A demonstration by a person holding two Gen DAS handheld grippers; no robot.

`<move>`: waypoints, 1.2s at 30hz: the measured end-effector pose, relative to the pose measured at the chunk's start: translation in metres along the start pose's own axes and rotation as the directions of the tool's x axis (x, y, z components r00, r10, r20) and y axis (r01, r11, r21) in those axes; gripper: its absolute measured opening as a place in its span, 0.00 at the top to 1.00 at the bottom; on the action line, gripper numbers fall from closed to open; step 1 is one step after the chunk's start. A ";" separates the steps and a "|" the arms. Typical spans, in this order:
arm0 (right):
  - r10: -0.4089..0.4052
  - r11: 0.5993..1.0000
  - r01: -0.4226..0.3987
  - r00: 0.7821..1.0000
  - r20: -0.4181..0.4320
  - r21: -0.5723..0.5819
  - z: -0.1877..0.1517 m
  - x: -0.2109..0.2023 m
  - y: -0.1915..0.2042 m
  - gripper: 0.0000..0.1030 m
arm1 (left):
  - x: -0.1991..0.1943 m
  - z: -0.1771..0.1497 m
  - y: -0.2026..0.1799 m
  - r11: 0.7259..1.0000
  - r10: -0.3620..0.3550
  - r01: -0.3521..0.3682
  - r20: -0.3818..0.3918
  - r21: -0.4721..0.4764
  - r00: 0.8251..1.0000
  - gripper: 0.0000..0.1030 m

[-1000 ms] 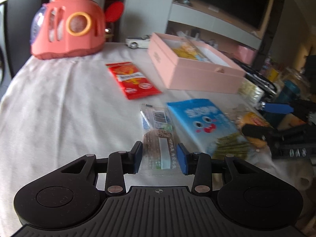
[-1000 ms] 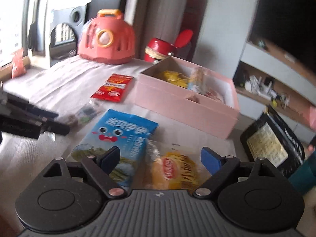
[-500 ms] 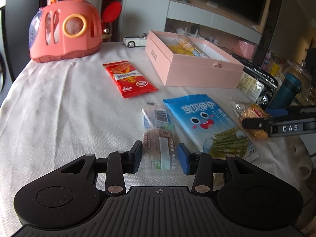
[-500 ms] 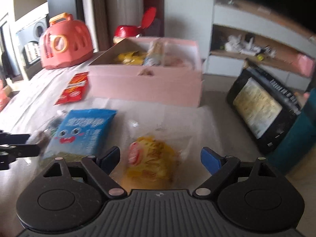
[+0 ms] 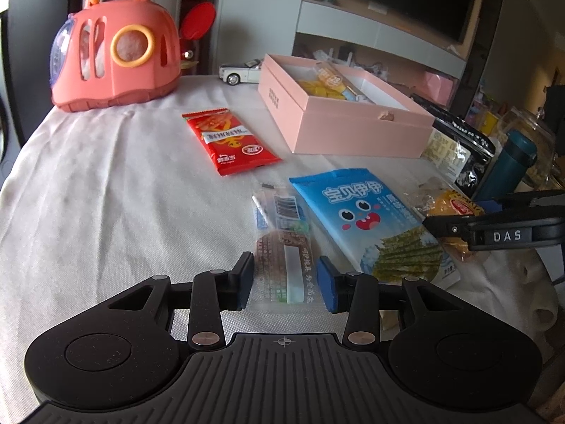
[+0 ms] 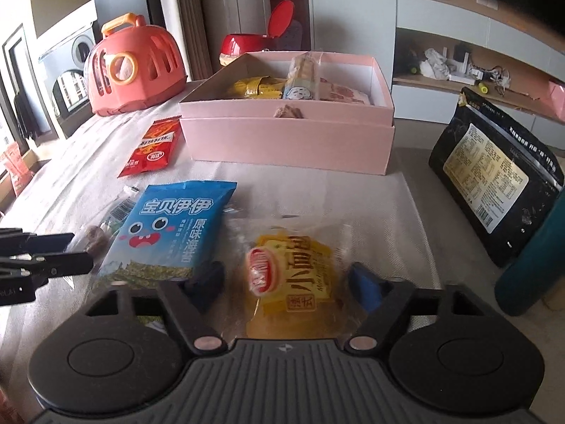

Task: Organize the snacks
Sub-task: 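Grasp the yellow bread packet with the right gripper while the left holds the clear bread packet, then carry both bread packets over the pink box and open both grippers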

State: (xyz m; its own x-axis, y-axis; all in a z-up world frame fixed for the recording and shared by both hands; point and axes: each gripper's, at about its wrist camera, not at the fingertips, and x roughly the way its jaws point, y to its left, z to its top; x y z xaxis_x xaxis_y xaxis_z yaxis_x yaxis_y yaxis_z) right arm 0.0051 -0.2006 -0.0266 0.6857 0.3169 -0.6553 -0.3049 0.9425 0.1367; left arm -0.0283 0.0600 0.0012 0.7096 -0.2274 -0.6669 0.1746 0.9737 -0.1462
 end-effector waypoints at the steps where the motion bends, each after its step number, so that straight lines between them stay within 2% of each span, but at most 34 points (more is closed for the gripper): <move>1: -0.004 1.000 0.004 1.000 -0.001 -0.019 0.001 -0.001 0.002 0.37 | 0.000 0.001 -0.002 1.000 0.011 -0.011 -0.009 0.004 1.000 0.58; 2: -0.007 0.999 0.007 1.000 0.001 -0.041 0.002 -0.003 0.005 0.44 | -0.001 0.002 -0.005 1.000 0.020 -0.020 -0.015 0.012 1.000 0.59; 3: -0.011 0.998 0.011 1.000 0.006 -0.060 0.003 -0.006 0.008 0.45 | -0.002 0.003 -0.009 0.999 0.024 -0.024 -0.019 0.025 1.000 0.59; 8: 0.018 0.992 -0.008 0.997 0.079 -0.123 0.012 -0.034 0.018 0.47 | -0.018 0.007 -0.025 0.996 0.033 -0.035 0.023 0.079 0.999 0.60; 12: 0.023 0.993 -0.006 0.990 0.140 -0.120 0.021 -0.057 0.015 0.48 | -0.035 0.013 -0.031 0.995 0.021 -0.027 0.065 0.094 0.998 0.62; 14: 0.025 0.995 -0.008 0.986 0.162 -0.104 0.026 -0.065 0.010 0.48 | -0.041 0.015 -0.033 0.996 -0.001 -0.007 0.085 0.091 0.996 0.62; 16: 0.036 0.996 -0.021 0.984 0.174 -0.086 0.032 -0.071 0.006 0.48 | -0.049 0.022 -0.031 0.997 -0.059 0.053 0.113 0.060 0.992 0.62; 19: 0.056 0.995 -0.038 0.976 0.211 -0.089 0.051 -0.085 0.002 0.48 | -0.067 0.051 -0.027 0.993 -0.122 0.119 0.196 0.027 0.973 0.62; 23: 0.071 0.996 -0.048 0.949 0.307 -0.081 0.092 -0.110 -0.008 0.48 | -0.077 0.113 -0.029 0.994 -0.107 0.105 0.351 0.024 0.930 0.62; 25: 0.070 0.997 -0.052 0.932 0.357 -0.060 0.115 -0.120 -0.016 0.48 | -0.064 0.144 -0.032 0.994 -0.103 0.109 0.373 0.006 0.922 0.62; 27: 0.056 0.998 -0.044 0.915 0.399 -0.040 0.135 -0.127 -0.024 0.48 | -0.042 0.170 -0.036 0.992 -0.105 0.122 0.354 -0.025 0.929 0.62; 29: 0.024 1.000 -0.018 0.905 0.425 -0.018 0.148 -0.128 -0.031 0.48 | -0.014 0.191 -0.042 0.983 -0.141 0.171 0.323 -0.065 0.936 0.62; 32: -0.011 1.000 0.016 0.900 0.436 -0.008 0.156 -0.123 -0.038 0.48 | 0.024 0.215 -0.053 0.957 -0.228 0.269 0.295 -0.106 0.928 0.62; 34: -0.020 1.000 0.026 0.904 0.427 -0.007 0.158 -0.116 -0.041 0.48 | 0.055 0.229 -0.060 0.932 -0.267 0.319 0.269 -0.172 0.925 0.60; 35: -0.023 1.000 0.026 0.907 0.420 -0.003 0.159 -0.112 -0.043 0.48 | 0.074 0.231 -0.062 0.923 -0.266 0.322 0.253 -0.212 0.930 0.59; 36: -0.025 1.000 0.026 0.911 0.412 0.003 0.160 -0.107 -0.045 0.48 | 0.095 0.229 -0.066 0.925 -0.252 0.299 0.210 -0.235 0.945 0.61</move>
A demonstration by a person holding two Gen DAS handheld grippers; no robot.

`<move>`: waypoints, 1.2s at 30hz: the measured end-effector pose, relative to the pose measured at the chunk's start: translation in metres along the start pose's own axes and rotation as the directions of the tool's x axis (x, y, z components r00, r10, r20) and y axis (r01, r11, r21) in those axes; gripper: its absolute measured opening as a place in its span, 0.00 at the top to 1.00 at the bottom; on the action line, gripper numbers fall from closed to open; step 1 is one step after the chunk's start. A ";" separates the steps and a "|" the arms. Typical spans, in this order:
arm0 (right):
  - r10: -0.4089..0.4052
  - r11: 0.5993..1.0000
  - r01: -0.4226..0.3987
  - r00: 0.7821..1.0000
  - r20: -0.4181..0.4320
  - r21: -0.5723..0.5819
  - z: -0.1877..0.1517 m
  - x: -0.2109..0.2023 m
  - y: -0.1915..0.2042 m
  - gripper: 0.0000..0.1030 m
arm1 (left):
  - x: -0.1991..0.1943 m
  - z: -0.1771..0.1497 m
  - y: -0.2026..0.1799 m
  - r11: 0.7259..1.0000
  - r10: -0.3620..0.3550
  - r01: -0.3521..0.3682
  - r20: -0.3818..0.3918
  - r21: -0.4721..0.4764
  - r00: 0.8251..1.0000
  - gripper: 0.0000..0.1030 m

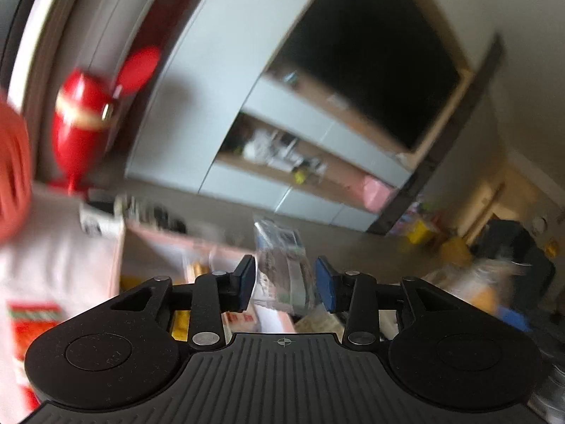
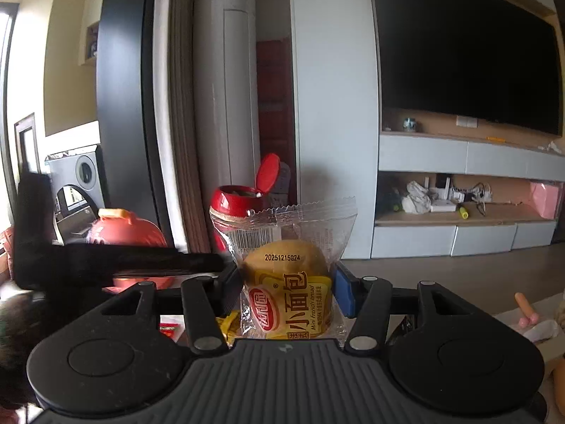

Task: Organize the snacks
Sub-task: 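Carry both bread packets over the pink box and open both grippers, then grasp the red cracker stick packet with the left gripper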

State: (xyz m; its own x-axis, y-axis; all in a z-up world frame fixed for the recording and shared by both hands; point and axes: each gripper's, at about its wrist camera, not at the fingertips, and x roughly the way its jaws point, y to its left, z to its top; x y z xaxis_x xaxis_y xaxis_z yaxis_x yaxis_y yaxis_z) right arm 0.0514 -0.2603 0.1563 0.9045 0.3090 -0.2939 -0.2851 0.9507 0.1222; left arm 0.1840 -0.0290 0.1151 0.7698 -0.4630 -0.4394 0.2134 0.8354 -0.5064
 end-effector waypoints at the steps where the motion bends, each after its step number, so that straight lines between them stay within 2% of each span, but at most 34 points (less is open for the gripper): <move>1: -0.002 1.000 0.003 1.000 -0.011 0.009 -0.002 0.005 -0.002 0.48 | 0.016 -0.004 0.003 0.999 0.034 -0.033 -0.045 0.007 0.998 0.61; 2: -0.006 1.000 0.006 1.000 -0.023 0.018 -0.002 0.010 -0.004 0.48 | 0.024 -0.009 0.007 0.999 0.054 -0.053 -0.081 0.013 0.995 0.62; 3: -0.009 1.000 0.010 0.999 -0.036 0.027 -0.003 0.014 -0.006 0.48 | 0.025 -0.014 0.015 0.999 0.036 -0.037 -0.096 -0.001 0.995 0.62; 5: -0.007 0.999 0.009 0.998 -0.055 0.040 -0.007 0.018 -0.012 0.48 | 0.006 -0.018 0.035 0.998 -0.013 0.010 -0.064 -0.055 0.998 0.62; 7: -0.009 0.999 0.011 0.998 -0.055 0.039 -0.009 0.018 -0.017 0.48 | -0.021 -0.021 0.051 0.996 -0.014 0.012 -0.019 -0.083 1.000 0.62; 10: -0.022 0.998 0.025 0.998 -0.054 0.052 -0.005 0.024 -0.019 0.48 | -0.063 -0.027 0.073 0.997 0.054 -0.052 0.044 -0.058 0.998 0.62; 13: -0.004 0.999 0.009 0.995 -0.099 0.050 0.006 0.042 -0.017 0.48 | -0.098 -0.034 0.097 0.986 0.158 -0.152 0.089 -0.064 0.983 0.62; 15: -0.017 0.999 0.024 0.984 -0.179 0.037 0.015 0.072 -0.010 0.46 | -0.111 -0.039 0.117 0.976 0.201 -0.193 0.081 -0.102 0.976 0.62; 16: -0.010 1.000 0.017 0.975 -0.221 0.026 0.016 0.088 -0.007 0.41 | -0.113 -0.041 0.127 0.968 0.227 -0.218 0.064 -0.126 0.972 0.62; 17: 0.015 1.000 -0.011 0.957 -0.291 0.014 0.016 0.110 -0.005 0.29 | -0.117 -0.044 0.136 0.960 0.248 -0.239 0.048 -0.143 0.967 0.62; 19: 0.025 0.999 -0.011 0.919 -0.393 0.037 0.011 0.140 -0.007 0.29 | -0.123 -0.052 0.157 0.952 0.264 -0.257 0.024 -0.166 0.964 0.62; 21: 0.040 0.997 -0.006 0.909 -0.415 0.083 0.001 0.148 -0.013 0.29 | -0.126 -0.061 0.180 0.943 0.271 -0.264 0.005 -0.201 0.963 0.62; 24: 0.107 0.984 -0.042 0.913 -0.393 0.171 -0.012 0.137 -0.016 0.29 | -0.128 -0.069 0.200 0.926 0.296 -0.292 -0.018 -0.241 0.955 0.62; 27: 0.145 0.985 -0.093 0.904 -0.403 0.147 -0.027 0.126 0.001 0.28 | -0.126 -0.074 0.203 0.929 0.276 -0.273 -0.023 -0.249 0.961 0.62; 30: 0.082 0.997 -0.076 0.913 -0.401 0.030 -0.044 0.115 0.026 0.28 | -0.117 -0.074 0.195 0.942 0.279 -0.277 -0.016 -0.191 0.960 0.62; 32: 0.011 0.999 -0.028 0.934 -0.357 -0.042 -0.049 0.114 0.035 0.28 | -0.113 -0.072 0.192 0.944 0.271 -0.271 -0.026 -0.188 0.962 0.62; 35: -0.038 0.999 0.034 0.956 -0.290 -0.018 -0.043 0.130 0.027 0.29 | -0.113 -0.073 0.187 0.945 0.264 -0.263 -0.019 -0.192 0.964 0.62; 36: -0.060 0.998 0.060 0.959 -0.275 -0.011 -0.041 0.137 0.022 0.31 | -0.113 -0.073 0.186 0.945 0.267 -0.265 -0.016 -0.190 0.963 0.62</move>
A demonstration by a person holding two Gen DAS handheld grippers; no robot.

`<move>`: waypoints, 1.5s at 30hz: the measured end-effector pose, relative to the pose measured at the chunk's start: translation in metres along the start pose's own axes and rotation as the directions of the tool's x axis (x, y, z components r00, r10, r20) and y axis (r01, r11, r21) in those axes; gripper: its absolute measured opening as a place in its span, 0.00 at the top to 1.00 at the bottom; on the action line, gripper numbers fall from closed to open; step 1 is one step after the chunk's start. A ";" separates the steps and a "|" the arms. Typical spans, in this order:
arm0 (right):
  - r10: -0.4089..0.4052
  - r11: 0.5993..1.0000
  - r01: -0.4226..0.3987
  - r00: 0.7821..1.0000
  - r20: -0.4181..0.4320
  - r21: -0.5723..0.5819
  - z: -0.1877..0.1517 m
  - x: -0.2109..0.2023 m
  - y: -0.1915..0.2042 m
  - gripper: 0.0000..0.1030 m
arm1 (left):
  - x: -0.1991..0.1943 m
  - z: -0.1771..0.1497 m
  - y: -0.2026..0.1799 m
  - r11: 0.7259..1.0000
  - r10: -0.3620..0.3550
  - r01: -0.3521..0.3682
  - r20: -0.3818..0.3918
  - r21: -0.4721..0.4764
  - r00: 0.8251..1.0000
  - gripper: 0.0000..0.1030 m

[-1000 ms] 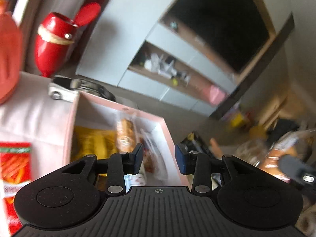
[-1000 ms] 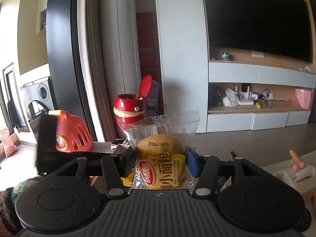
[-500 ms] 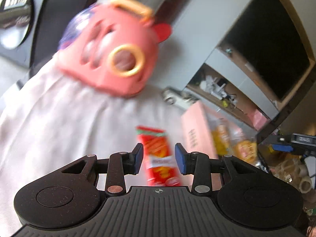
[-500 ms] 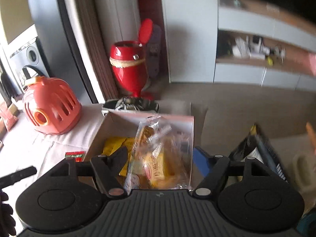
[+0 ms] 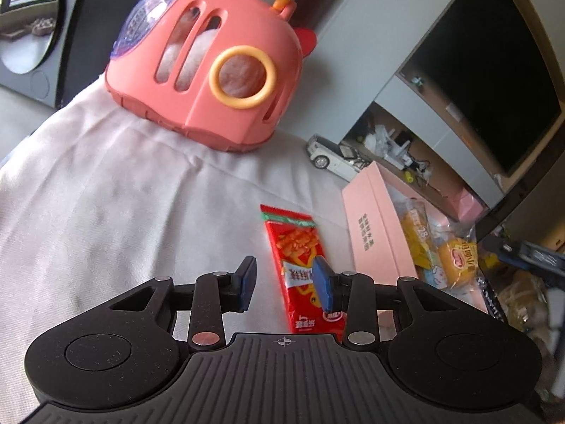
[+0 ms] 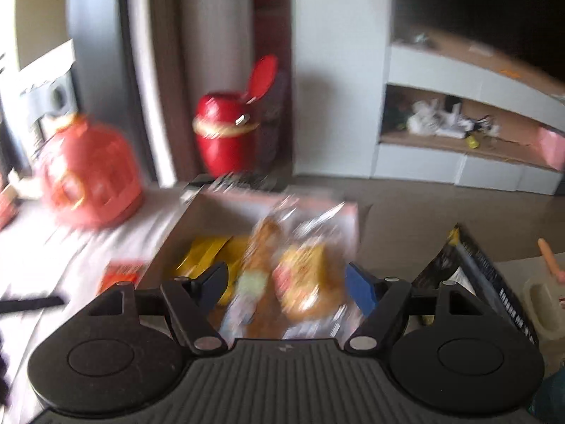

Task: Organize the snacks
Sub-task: 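Grasp the red cracker stick packet with the left gripper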

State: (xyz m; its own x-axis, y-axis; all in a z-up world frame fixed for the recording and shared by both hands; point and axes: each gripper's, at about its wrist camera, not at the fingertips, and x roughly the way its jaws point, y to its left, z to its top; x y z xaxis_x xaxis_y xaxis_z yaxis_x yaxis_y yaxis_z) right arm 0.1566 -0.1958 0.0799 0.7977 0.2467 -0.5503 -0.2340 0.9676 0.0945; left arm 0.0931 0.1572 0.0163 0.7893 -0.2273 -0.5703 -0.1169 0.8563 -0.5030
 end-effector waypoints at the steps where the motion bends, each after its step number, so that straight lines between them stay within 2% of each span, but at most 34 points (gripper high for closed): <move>1: -0.022 1.000 0.022 1.000 0.004 0.014 0.004 0.010 -0.004 0.36 | 0.000 0.001 -0.001 1.000 0.005 -0.005 0.003 0.001 1.000 0.62; 2: -0.036 0.999 0.036 0.999 -0.009 0.026 0.007 0.022 -0.007 0.47 | 0.002 0.002 -0.001 1.000 0.009 -0.009 0.004 0.001 1.000 0.62; 3: -0.036 0.999 0.037 0.999 -0.032 0.035 0.008 0.033 -0.009 0.53 | 0.002 0.003 -0.001 1.000 0.015 -0.015 0.004 0.001 1.000 0.62; 4: -0.029 0.998 0.032 0.998 -0.061 0.049 0.007 0.043 -0.010 0.55 | 0.003 0.004 -0.001 1.000 0.020 -0.020 0.004 0.001 1.000 0.62; 7: 0.037 0.991 -0.018 0.989 -0.142 0.133 -0.006 0.059 -0.011 0.54 | 0.009 0.007 -0.002 0.999 0.035 -0.035 -0.003 0.013 0.999 0.62; 10: 0.113 0.985 -0.091 0.982 -0.153 0.146 -0.020 0.056 -0.011 0.54 | 0.025 0.010 -0.009 0.998 0.053 -0.052 -0.028 0.043 0.998 0.62; 13: 0.085 0.990 -0.070 0.988 -0.127 0.122 -0.031 0.040 -0.011 0.53 | 0.044 0.011 -0.022 0.993 0.069 -0.065 -0.037 0.096 0.997 0.62; 14: 0.073 0.992 -0.062 0.992 -0.105 0.108 -0.035 0.031 -0.010 0.50 | 0.049 0.011 -0.027 0.990 0.079 -0.074 -0.032 0.123 0.996 0.62; 15: 0.064 0.994 -0.056 0.994 -0.084 0.098 -0.039 0.022 -0.009 0.40 | 0.055 0.011 -0.034 0.984 0.092 -0.088 -0.022 0.158 0.996 0.62; 17: 0.065 0.994 -0.061 0.997 -0.034 0.087 -0.046 -0.002 -0.007 0.26 | 0.066 0.007 -0.048 0.962 0.128 -0.122 -0.007 0.243 0.992 0.62; 18: 0.072 0.994 -0.070 0.997 -0.016 0.085 -0.051 -0.012 -0.009 0.23 | 0.071 0.004 -0.053 0.951 0.143 -0.134 -0.010 0.278 0.990 0.62; 20: 0.100 0.993 -0.100 0.995 0.003 0.065 -0.062 -0.032 -0.005 0.23 | 0.075 -0.004 -0.064 0.931 0.142 -0.130 -0.010 0.341 0.990 0.61; 22: 0.123 0.991 -0.123 0.992 0.002 0.045 -0.075 -0.043 -0.001 0.22 | 0.074 -0.015 -0.074 0.900 0.114 -0.090 -0.030 0.427 0.993 0.61; 24: 0.140 0.990 -0.139 0.990 -0.010 0.021 -0.088 -0.051 0.007 0.22 | 0.069 -0.026 -0.082 0.859 0.093 -0.052 -0.054 0.509 0.994 0.61; 26: 0.145 0.989 -0.146 0.989 -0.022 -0.019 -0.102 -0.054 0.019 0.22 | 0.061 -0.038 -0.088 0.807 0.090 -0.033 -0.067 0.589 0.994 0.60; 28: 0.137 0.988 -0.139 0.990 -0.025 -0.064 -0.115 -0.056 0.030 0.22 | 0.052 -0.049 -0.088 0.754 0.113 -0.058 -0.042 0.655 0.993 0.58; 30: 0.132 0.986 -0.135 0.991 -0.037 -0.102 -0.126 -0.056 0.041 0.22 | 0.046 -0.053 -0.082 0.736 0.160 -0.119 0.000 0.667 0.987 0.58; 31: 0.136 0.984 -0.140 0.990 -0.047 -0.110 -0.131 -0.056 0.045 0.22 | 0.043 -0.052 -0.077 0.743 0.184 -0.151 0.018 0.653 0.983 0.57; 33: 0.147 0.982 -0.154 0.987 -0.067 -0.108 -0.140 -0.053 0.050 0.22 | 0.040 -0.044 -0.065 0.777 0.229 -0.209 0.043 0.594 0.972 0.56; 36: 0.136 0.984 -0.144 0.988 -0.079 -0.106 -0.151 -0.048 0.053 0.21 | 0.039 -0.030 -0.053 0.832 0.246 -0.233 0.041 0.504 0.968 0.56; 37: 0.133 0.985 -0.141 0.988 -0.076 -0.102 -0.153 -0.047 0.053 0.21 | 0.040 -0.025 -0.052 0.845 0.240 -0.225 0.032 0.485 0.970 0.57; 39: 0.132 0.987 -0.137 0.989 -0.063 -0.083 -0.157 -0.048 0.051 0.19 | 0.041 -0.020 -0.051 0.865 0.219 -0.200 0.012 0.459 0.976 0.54; 42: 0.145 0.988 -0.147 0.987 -0.063 -0.043 -0.162 -0.048 0.047 0.16 | 0.041 -0.019 -0.056 0.881 0.172 -0.138 -0.035 0.453 0.985 0.46; 45: 0.167 0.986 -0.166 0.984 -0.058 0.014 -0.165 -0.045 0.038 0.15 | 0.038 -0.019 -0.057 0.901 0.112 -0.076 -0.059 0.427 0.992 0.46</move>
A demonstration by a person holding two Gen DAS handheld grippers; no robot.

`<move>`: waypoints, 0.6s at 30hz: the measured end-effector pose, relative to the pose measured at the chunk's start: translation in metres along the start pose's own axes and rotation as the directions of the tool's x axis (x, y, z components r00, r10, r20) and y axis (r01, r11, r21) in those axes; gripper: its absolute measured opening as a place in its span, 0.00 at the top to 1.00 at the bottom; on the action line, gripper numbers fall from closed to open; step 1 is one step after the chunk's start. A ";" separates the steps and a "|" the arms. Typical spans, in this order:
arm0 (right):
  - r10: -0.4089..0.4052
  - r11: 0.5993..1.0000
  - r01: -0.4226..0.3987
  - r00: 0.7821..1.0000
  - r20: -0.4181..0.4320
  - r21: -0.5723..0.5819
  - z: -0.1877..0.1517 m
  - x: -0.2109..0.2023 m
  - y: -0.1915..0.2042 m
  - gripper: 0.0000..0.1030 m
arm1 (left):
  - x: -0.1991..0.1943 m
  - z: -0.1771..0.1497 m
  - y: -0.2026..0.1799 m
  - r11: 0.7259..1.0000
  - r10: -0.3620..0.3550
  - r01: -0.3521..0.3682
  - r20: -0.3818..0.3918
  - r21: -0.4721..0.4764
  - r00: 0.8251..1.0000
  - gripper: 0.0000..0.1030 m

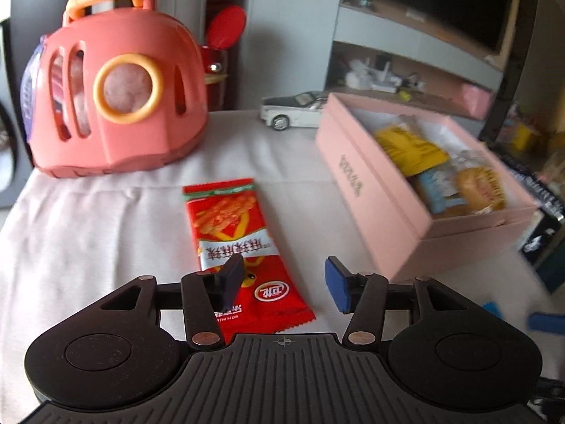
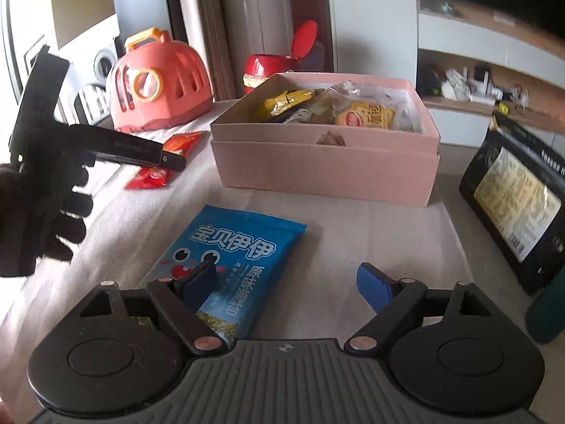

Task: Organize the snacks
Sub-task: 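Grasp the red cracker stick packet with the left gripper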

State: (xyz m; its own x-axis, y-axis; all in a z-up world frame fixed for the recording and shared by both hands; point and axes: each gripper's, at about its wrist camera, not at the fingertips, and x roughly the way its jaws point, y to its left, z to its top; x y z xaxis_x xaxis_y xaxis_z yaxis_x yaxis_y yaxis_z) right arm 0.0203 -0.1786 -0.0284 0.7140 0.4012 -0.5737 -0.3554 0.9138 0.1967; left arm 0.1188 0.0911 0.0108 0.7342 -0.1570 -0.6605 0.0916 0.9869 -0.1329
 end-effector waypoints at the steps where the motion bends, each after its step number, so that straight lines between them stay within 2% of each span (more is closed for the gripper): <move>1: 0.010 1.000 -0.010 1.000 -0.003 0.018 0.000 0.001 -0.003 0.15 | -0.002 -0.001 0.002 1.000 0.006 -0.005 0.018 -0.017 1.000 0.46; 3: 0.023 0.999 -0.022 1.000 -0.008 0.046 0.000 0.002 -0.007 0.13 | -0.004 0.001 0.006 0.995 0.086 -0.083 0.062 -0.050 0.994 0.48; 5: 0.022 0.998 -0.022 1.000 -0.006 0.052 -0.001 0.002 -0.008 0.13 | 0.003 0.004 0.013 0.984 0.153 -0.148 0.045 -0.098 0.987 0.49; 7: 0.015 0.999 -0.015 1.000 -0.005 0.047 -0.001 0.002 -0.006 0.12 | 0.014 0.006 0.022 0.975 0.153 -0.153 -0.010 -0.159 0.988 0.48; 9: 0.014 0.999 -0.014 1.000 -0.005 0.048 -0.001 0.002 -0.006 0.12 | 0.019 0.008 0.024 0.972 0.143 -0.140 0.004 -0.188 0.990 0.47; 13: 0.013 0.999 -0.013 1.000 -0.007 0.048 -0.001 0.003 -0.005 0.11 | 0.029 0.013 0.016 0.978 0.132 -0.130 0.004 -0.161 0.991 0.44; 18: 0.006 0.999 -0.006 1.000 -0.009 0.053 -0.001 0.004 -0.006 0.08 | 0.030 0.006 0.004 0.990 0.135 -0.134 0.017 -0.045 0.991 0.41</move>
State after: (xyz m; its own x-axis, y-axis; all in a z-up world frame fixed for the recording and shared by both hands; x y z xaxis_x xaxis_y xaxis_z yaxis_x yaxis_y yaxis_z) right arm 0.0242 -0.1823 -0.0326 0.7066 0.4061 -0.5795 -0.3270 0.9136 0.2416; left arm 0.1455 0.0910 -0.0050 0.7515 -0.0214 -0.6594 -0.0383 0.9964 -0.0760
